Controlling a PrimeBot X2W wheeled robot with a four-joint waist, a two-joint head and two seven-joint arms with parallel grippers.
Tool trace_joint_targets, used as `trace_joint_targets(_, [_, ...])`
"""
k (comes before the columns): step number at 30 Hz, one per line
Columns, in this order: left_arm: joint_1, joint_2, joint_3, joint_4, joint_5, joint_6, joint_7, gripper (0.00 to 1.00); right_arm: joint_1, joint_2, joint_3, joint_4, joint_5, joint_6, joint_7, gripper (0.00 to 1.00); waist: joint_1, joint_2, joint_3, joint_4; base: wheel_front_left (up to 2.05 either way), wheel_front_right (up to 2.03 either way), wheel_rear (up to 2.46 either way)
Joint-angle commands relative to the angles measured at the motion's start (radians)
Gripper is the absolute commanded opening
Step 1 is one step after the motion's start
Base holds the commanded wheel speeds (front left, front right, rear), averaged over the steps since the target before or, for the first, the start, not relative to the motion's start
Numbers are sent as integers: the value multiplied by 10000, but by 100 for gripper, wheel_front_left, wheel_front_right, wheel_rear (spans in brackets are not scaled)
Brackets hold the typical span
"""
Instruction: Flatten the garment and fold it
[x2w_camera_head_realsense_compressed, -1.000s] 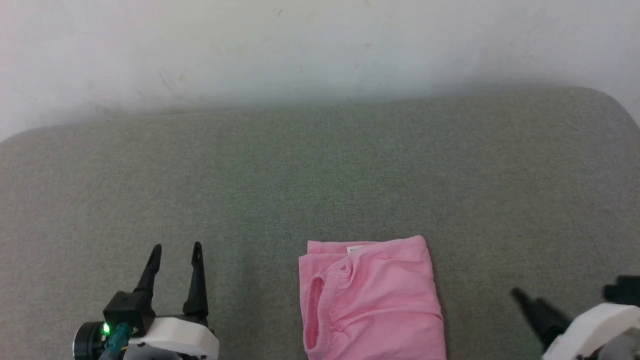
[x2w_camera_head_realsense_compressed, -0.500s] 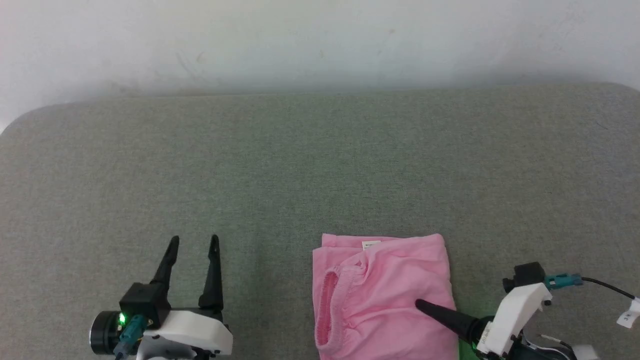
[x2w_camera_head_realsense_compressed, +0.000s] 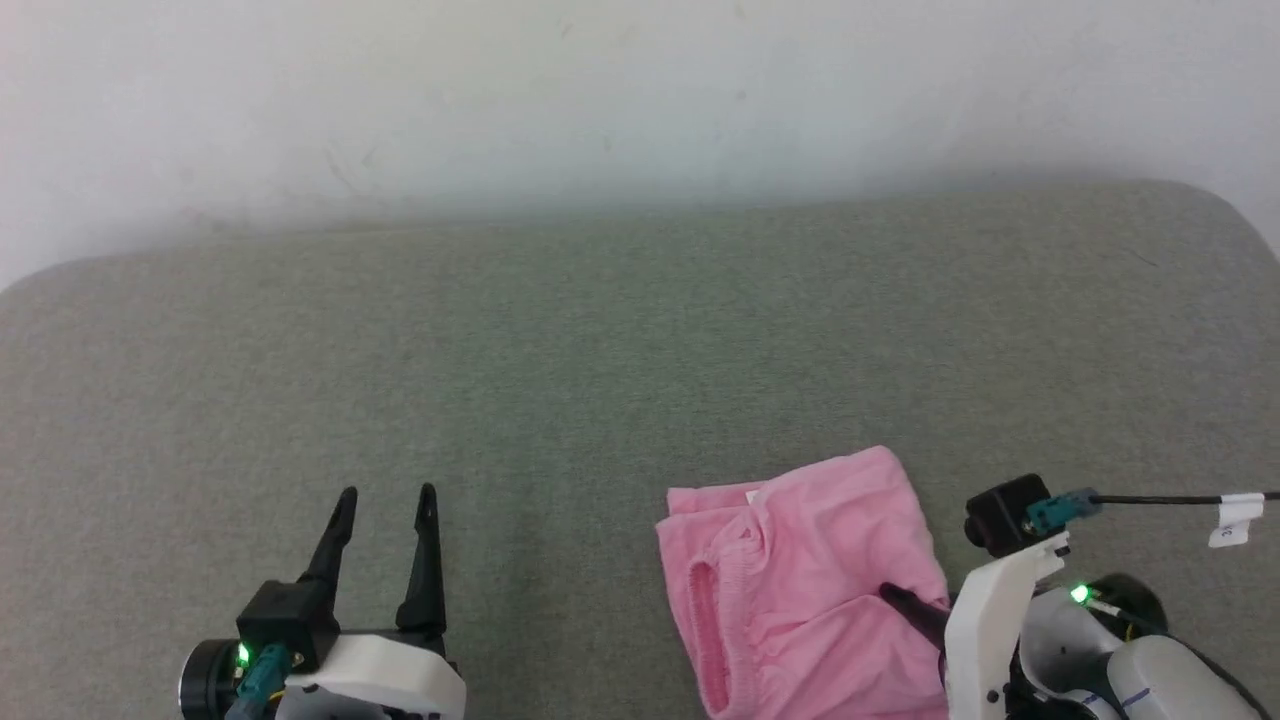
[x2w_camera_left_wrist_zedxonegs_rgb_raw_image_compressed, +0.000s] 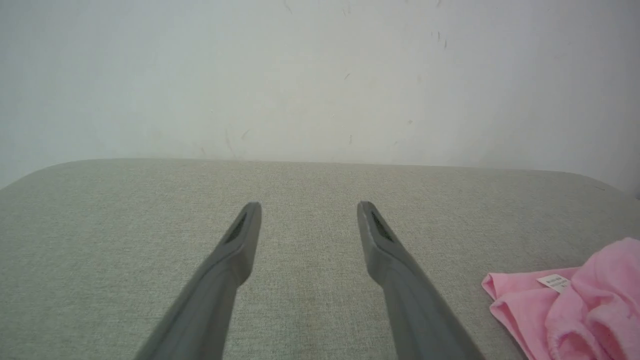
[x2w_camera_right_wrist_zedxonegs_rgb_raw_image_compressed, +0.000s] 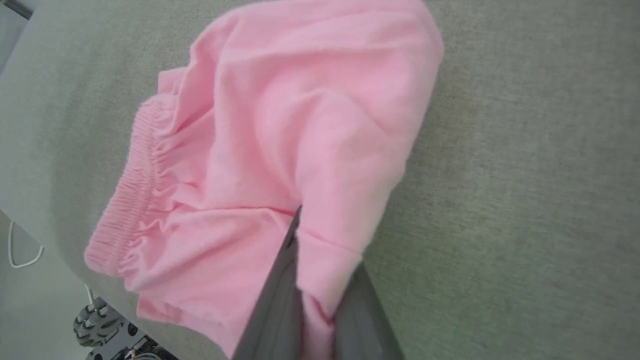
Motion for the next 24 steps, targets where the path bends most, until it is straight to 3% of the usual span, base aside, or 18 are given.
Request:
trace_joint_targets(1, [45, -6, 5, -136, -91, 63, -45, 100, -243, -260, 131, -153, -475, -9, -38, 0, 0, 0, 63, -580, 0, 0, 0])
trace_joint_targets(5, [-126, -6, 0, -458, -9, 109, -45, 100, -583, -927, 200, -320, -1254, -9, 167, 0, 0, 0, 554, -1427, 0, 0, 0])
trace_joint_targets(10, [-359, 69, -3, -785, 234, 154, -45, 100, -1088, -1417, 46, -52, -1443, -9, 132, 0, 0, 0, 1247, -2462, 0, 0, 0])
trace_joint_targets(17, [-992, 459, -146, -1095, 586, 26, -38, 100, -2197, -1988, -508, 1627, -1334, -9, -637, 0, 0, 0, 2412, -3711, 0, 0, 0])
trace_joint_targets(24, [-2083, 688, -602, -1388, 853, -186, 207, 100, -3738, -2308, -766, 3707, -1356, -9, -2225, 0, 0, 0, 3434, -4102, 0, 0, 0])
